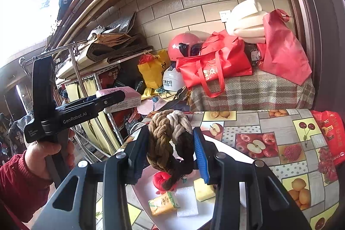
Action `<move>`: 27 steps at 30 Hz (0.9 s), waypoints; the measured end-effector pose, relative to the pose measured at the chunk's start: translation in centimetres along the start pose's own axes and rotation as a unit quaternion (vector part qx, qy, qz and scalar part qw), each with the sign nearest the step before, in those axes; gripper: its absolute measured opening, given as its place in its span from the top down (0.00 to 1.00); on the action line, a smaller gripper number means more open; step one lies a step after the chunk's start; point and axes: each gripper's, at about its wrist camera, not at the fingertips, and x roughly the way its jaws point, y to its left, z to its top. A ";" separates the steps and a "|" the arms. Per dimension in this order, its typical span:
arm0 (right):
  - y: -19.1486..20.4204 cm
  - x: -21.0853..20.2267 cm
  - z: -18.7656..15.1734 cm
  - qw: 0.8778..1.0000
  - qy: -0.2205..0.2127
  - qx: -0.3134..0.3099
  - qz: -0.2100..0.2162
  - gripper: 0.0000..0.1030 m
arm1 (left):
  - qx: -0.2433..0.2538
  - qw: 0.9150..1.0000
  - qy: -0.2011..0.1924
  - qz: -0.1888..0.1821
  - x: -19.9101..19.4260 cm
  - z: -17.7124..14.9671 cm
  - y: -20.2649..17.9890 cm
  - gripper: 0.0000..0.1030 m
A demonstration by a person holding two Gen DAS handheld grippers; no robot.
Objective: Organize soft objects
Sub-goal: 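Lift and carry the pink tissue box and beige rope toy toward the tray, then lower the tissue box and rope toy into the tray and open both tools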
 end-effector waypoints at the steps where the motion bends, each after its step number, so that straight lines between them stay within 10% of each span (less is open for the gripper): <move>1: 0.0 0.2 -0.1 1.000 0.003 0.000 0.000 0.61 | 0.001 1.000 0.002 0.000 0.3 0.0 0.0 0.47; 27: -0.8 12.7 -9.9 0.985 0.169 -0.026 -0.012 0.61 | 0.010 0.984 0.172 -0.033 18.7 -7.6 -2.3 0.47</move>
